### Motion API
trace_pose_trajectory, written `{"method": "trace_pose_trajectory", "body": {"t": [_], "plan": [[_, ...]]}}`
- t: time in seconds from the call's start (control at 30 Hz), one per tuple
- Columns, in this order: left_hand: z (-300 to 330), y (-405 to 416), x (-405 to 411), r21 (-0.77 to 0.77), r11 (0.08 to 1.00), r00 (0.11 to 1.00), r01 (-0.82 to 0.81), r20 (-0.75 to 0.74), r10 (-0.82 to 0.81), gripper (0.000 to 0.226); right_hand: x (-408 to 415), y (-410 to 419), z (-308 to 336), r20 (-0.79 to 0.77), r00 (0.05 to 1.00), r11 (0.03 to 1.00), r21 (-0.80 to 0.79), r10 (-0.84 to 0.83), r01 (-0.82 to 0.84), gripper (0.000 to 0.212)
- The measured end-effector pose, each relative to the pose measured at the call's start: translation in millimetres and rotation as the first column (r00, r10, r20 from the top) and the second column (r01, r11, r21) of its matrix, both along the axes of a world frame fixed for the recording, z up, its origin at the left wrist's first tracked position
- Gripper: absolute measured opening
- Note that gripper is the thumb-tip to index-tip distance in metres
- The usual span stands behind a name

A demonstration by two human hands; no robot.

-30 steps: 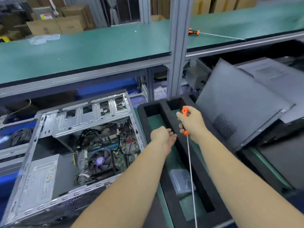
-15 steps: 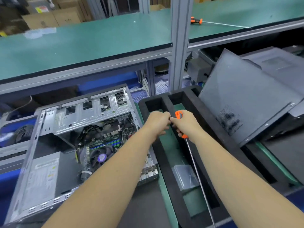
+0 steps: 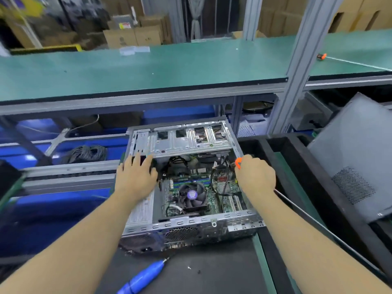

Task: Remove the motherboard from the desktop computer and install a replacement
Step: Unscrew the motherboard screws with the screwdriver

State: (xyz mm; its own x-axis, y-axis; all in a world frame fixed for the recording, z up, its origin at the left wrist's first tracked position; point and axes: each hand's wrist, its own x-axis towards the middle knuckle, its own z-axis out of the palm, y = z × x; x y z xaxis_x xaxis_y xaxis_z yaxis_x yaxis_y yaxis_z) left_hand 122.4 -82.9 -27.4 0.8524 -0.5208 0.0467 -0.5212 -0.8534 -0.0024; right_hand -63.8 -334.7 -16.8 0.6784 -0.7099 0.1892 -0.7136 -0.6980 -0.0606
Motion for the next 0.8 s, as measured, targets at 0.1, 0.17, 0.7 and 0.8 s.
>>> {"method": "trace_pose_trajectory", "body": {"t": [0.1, 0.17, 0.7, 0.8], "plan": [[-2.9, -4.2, 4.1, -0.024, 0.999, 0.997, -0.026, -0.068, 0.024, 0.052, -0.5, -2.0, -3.4, 0.001, 1.0, 1.0, -0.026, 0.006, -0.006, 0.017], [-4.8, -4.2, 7.9, -0.048, 0.998, 0.99, -0.042, -0.139, 0.034, 0.055, -0.1, -4.8, -6.9, 0.026, 1.0, 1.0, -0.017, 0.006, -0.005, 0.021], [-1.6, -32.2, 0.0, -0.14, 0.987, 0.997, 0.075, 0.011, -0.074, 0.055, 8.3, -41.0, -1.2, -0.022, 0.996, 0.986, -0.137, 0.089, -0.091, 0.027], [-3.8, -43.2, 8.5, -0.082, 0.985, 0.986, 0.152, -0.058, -0.157, 0.056, -15.0, -23.6, -4.8, -0.004, 1.0, 0.984, -0.177, 0.016, -0.017, 0.024]]}}
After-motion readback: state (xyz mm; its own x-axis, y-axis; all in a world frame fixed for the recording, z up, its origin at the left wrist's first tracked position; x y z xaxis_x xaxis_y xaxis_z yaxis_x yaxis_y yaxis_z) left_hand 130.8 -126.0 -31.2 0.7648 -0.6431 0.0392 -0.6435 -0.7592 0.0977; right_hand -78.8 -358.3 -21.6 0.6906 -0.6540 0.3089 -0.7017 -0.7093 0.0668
